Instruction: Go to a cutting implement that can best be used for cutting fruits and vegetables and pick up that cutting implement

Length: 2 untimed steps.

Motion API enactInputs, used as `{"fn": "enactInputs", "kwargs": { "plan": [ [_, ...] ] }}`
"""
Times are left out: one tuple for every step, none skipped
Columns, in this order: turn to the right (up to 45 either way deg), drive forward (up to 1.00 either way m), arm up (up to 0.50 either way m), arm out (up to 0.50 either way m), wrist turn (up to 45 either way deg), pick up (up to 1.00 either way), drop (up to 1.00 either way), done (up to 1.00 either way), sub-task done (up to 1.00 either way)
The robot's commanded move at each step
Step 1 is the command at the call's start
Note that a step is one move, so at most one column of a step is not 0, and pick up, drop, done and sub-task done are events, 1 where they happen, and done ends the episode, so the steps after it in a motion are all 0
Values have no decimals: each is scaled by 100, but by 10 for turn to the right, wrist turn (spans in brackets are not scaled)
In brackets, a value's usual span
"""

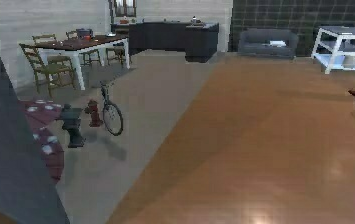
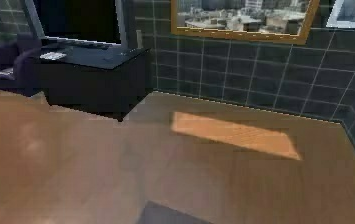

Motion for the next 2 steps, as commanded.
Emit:
{"fn": "enactInputs", "kwargs": {
  "plan": [
    [0,100,0,0,0,0,0,0,0],
    [0,100,0,0,0,0,0,0,0]
  ]
}}
